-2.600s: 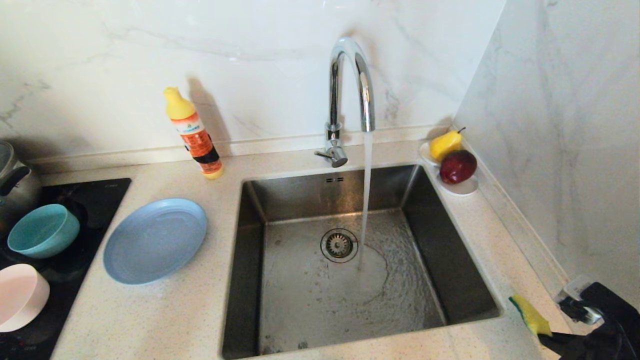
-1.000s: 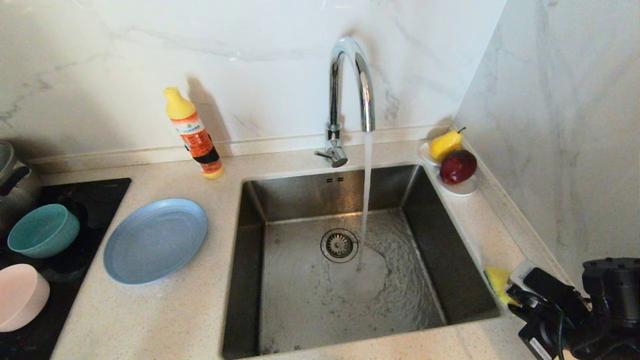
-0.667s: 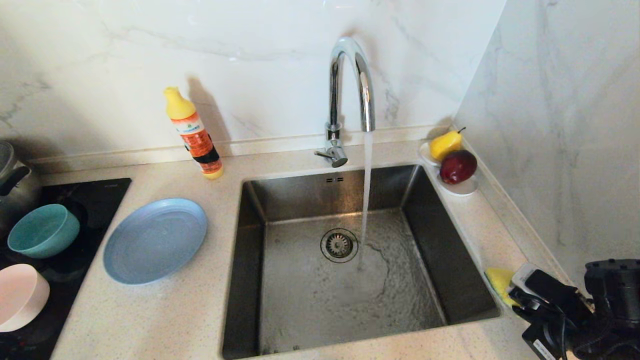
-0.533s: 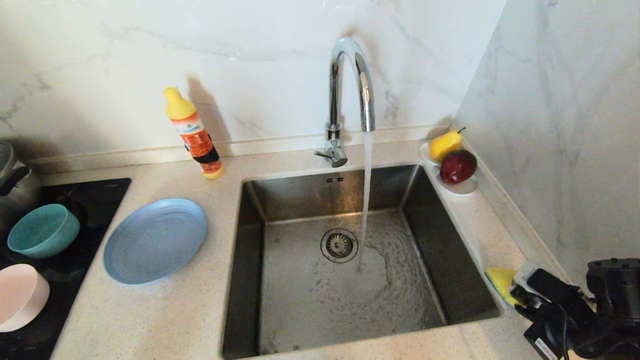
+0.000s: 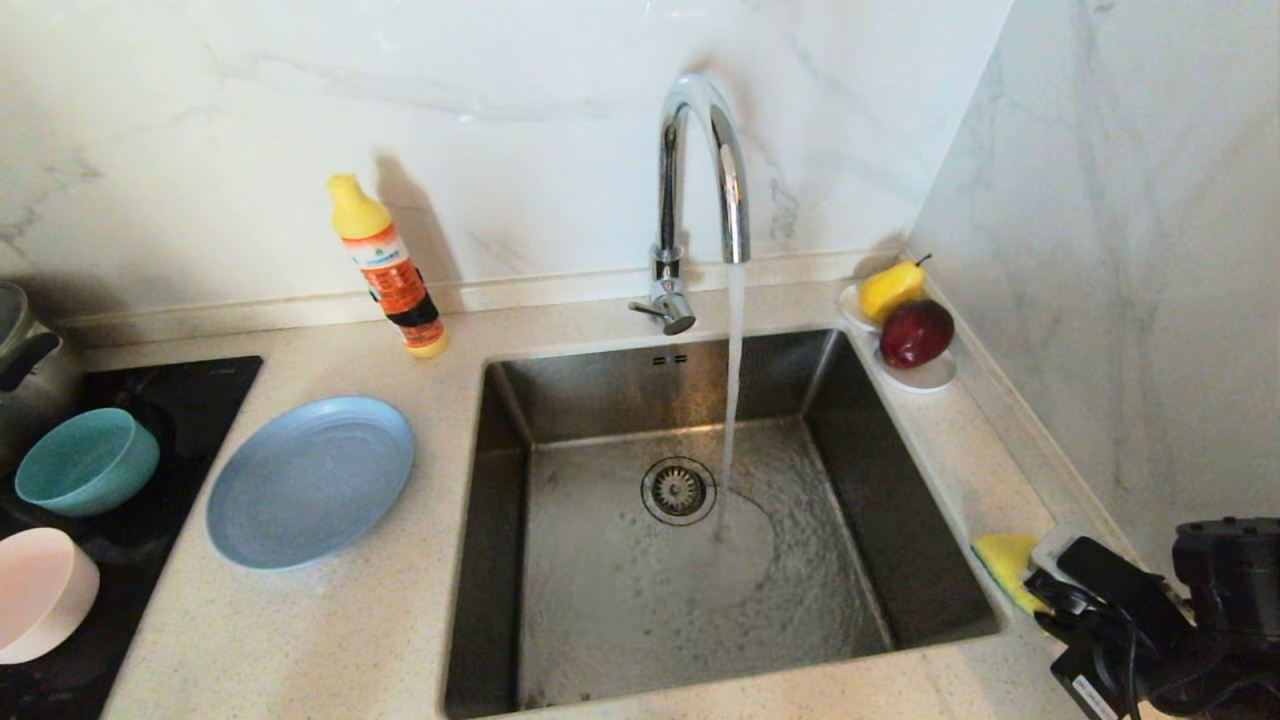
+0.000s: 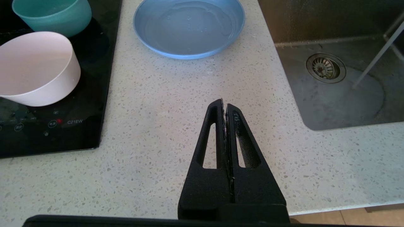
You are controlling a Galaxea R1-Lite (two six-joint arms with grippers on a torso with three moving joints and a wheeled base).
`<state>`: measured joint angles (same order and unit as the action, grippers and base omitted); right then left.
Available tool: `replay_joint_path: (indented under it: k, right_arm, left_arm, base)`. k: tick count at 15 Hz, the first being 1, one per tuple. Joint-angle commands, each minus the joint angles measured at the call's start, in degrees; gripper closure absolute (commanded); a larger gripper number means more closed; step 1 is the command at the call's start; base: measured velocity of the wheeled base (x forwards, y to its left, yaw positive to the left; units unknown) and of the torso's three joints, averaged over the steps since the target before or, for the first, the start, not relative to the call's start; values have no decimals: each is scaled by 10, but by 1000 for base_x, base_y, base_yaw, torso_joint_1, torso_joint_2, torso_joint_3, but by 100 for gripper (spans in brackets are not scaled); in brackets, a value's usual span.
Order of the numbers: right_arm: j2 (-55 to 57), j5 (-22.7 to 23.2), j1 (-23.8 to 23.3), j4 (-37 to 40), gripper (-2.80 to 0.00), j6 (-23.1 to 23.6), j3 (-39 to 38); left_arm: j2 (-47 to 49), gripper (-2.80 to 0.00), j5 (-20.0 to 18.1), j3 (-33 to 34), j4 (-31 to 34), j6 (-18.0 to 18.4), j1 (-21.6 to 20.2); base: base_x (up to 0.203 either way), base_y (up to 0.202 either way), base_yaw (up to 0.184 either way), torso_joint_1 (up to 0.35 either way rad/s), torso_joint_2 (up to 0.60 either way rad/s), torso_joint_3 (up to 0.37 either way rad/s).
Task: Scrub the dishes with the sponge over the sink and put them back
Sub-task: Put down the sponge, then turn off the faucet
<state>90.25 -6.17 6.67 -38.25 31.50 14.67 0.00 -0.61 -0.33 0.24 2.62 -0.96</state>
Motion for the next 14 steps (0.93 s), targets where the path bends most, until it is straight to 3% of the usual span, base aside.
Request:
replay_joint_path:
  k: [1,2,3,12,14]
  right_arm:
    - [1,-1,0,-2,0,1,0]
    - [1,-1,0,-2,0,0,0]
    - [2,0,0,-2,-280,0,0]
    - [-3,0,0,-7,-280,-3,11]
    - [-23,2,5,-9,-280,-32,29]
  left_arm:
    - [1,0,0,0,0,0,0]
    - [1,0,0,0,0,0,0]
    - [1,0,0,0,0,0,0]
    - [1,0,0,0,-1,0,0]
    - [1,0,0,0,0,0,-1]
  base:
    - [0,0,0,0,0,0]
    - [0,0,0,0,0,0]
    - [0,0,0,0,0,0]
    - [0,0,0,0,0,0]
    - [0,0,0,0,0,0]
